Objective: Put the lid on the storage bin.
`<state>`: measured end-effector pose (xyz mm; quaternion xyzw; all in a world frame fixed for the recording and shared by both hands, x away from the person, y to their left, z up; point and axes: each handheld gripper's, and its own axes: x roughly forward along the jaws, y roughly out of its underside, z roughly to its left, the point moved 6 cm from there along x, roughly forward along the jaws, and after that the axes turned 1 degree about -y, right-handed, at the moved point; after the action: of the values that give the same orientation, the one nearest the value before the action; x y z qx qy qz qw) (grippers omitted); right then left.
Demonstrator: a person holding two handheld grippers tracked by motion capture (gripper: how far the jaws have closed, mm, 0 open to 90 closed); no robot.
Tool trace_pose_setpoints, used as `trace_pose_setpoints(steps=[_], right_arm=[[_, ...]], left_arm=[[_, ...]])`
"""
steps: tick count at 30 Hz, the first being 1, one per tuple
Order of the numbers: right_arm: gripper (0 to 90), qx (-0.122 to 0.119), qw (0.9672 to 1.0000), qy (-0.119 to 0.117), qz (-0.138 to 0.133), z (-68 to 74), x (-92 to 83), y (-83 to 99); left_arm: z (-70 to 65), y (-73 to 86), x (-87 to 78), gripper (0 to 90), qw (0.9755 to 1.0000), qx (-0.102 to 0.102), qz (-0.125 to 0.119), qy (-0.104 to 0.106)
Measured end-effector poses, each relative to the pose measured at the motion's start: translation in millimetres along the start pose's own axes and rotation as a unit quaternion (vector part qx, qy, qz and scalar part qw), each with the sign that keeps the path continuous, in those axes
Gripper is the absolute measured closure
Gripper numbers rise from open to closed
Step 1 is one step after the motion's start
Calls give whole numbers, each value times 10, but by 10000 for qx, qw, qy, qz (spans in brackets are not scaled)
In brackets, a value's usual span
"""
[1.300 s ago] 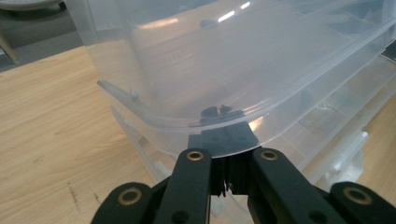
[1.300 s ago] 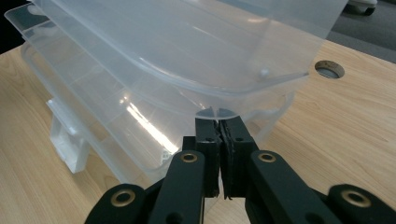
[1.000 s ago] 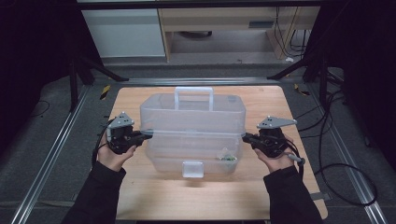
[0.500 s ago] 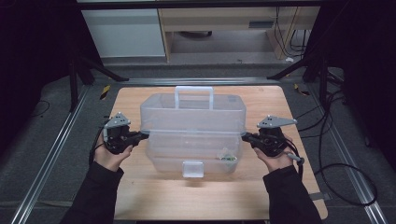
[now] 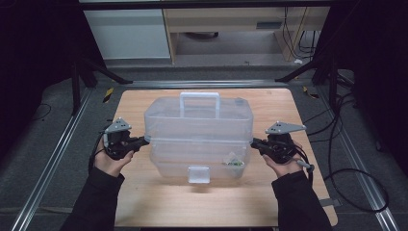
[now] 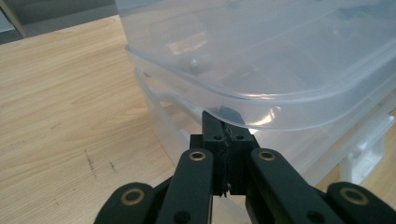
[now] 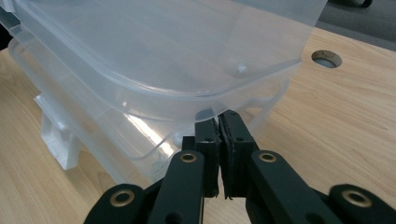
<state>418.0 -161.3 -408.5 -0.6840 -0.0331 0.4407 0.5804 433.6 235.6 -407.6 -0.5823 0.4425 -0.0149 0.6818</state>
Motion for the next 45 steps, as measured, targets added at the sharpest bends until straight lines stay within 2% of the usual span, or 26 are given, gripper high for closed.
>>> trace_pose_setpoints(steps=[10,21,33,35,38,39,45], right_arm=[[846,-38,9999,68,134,2,52,88],[833,25,9998,82,198,-3,65,186],[834,39,9988,118,475,-14,115,322],[832,33,9985,158,531,-30,122,346],[820,95,9986,90,506,-48,116,362],[817,100,9986,105,513,-54,113,364],[761,123,9985,284,459,-163,76,385]], left_arm=[[8,89,45,888,9999,21,152,-61],[6,181,63,886,9995,37,301,-95],[32,308,116,887,9978,126,613,-240],[51,333,130,889,9971,105,685,-316],[67,344,133,882,9976,23,655,-229],[87,345,128,879,9973,29,668,-313],[233,378,93,853,9971,-198,593,-440]])
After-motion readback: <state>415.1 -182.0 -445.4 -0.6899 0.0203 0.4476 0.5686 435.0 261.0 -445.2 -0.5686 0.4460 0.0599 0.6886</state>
